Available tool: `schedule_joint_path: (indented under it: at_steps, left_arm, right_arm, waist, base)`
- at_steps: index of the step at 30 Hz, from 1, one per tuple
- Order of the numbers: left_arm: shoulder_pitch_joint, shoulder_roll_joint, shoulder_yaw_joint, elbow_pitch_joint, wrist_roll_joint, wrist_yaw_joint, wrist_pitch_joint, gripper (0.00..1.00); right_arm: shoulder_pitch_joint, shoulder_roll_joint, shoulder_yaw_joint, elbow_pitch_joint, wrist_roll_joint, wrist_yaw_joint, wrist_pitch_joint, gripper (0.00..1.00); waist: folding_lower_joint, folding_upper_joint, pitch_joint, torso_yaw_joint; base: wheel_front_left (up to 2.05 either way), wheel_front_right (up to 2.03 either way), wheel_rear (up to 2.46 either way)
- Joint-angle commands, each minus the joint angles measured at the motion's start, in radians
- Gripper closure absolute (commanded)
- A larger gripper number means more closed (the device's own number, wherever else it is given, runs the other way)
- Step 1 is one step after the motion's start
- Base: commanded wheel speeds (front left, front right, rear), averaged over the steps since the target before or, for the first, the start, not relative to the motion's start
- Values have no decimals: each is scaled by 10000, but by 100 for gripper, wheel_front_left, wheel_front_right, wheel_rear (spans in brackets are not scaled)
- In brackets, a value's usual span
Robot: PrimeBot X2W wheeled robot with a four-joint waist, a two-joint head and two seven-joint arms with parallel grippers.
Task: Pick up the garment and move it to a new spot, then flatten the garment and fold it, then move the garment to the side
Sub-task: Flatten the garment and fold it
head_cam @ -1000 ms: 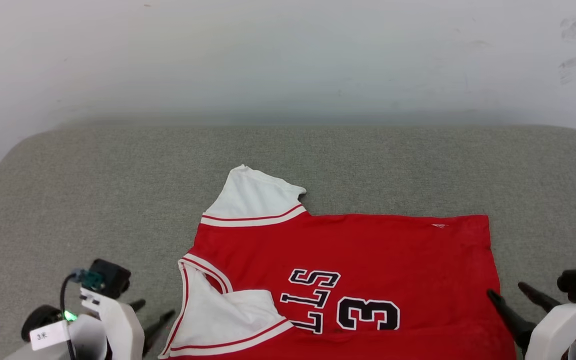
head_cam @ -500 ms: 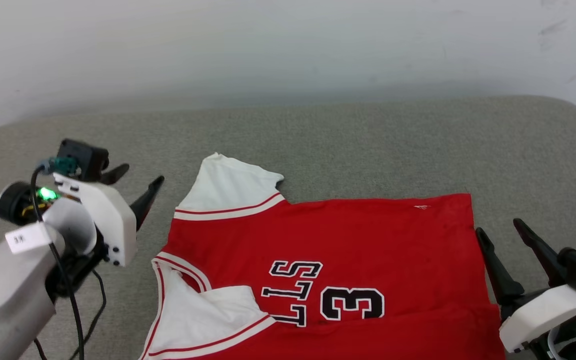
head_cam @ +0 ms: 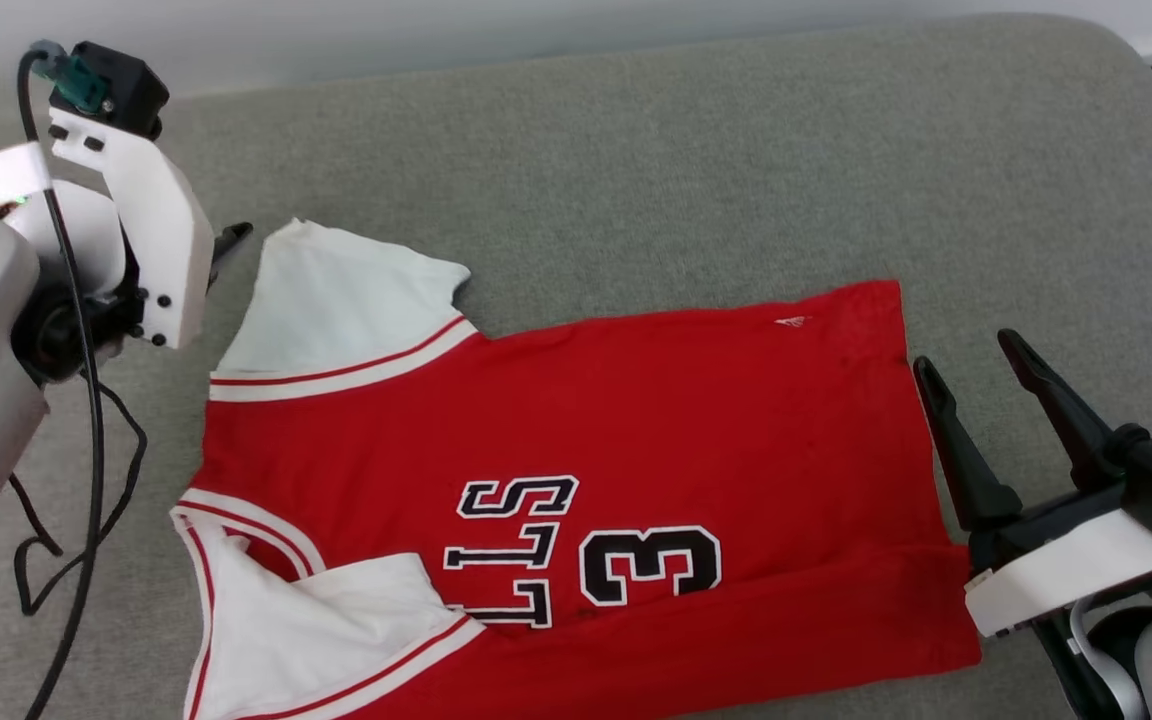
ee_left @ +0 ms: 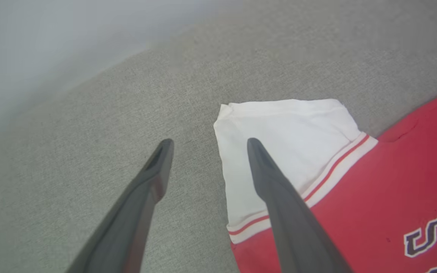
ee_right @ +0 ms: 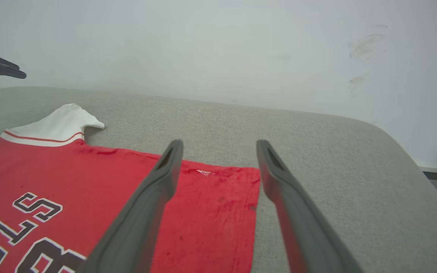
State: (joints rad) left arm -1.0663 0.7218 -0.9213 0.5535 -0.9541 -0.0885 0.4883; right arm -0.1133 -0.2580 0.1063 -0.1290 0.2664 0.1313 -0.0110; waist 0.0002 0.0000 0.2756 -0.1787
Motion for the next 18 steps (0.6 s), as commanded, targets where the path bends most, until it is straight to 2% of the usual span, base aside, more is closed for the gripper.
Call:
schedule_joint_path:
  at_steps: [1,6,13,18]
  left_arm:
    - [-272,-26,-136,142,-29,-93,489,0]
    - [-1111,-110,-364,523,-129,-232,1720,0]
    - [-1903,-133,-658,1061,285,-289,2275,0]
    - [-1736,-275,-967,1496,228,-311,2738,0]
  right_arm:
    - [-218,60,25,-86,-43,-12,-40,0]
    - [-506,78,-4,-150,-109,-10,-107,0]
    - [-893,77,177,-80,-94,-12,-244,0]
    - [-1077,102,236,80,-90,-12,-344,0]
  waist:
    - [-2,0,693,-420]
    - [-2,0,1407,-600]
    - [-2,0,2180,-852]
    - [-2,0,2473,-950]
  base:
    - [0,0,0]
    - [0,0,0]
    - [0,0,0]
    - [0,0,0]
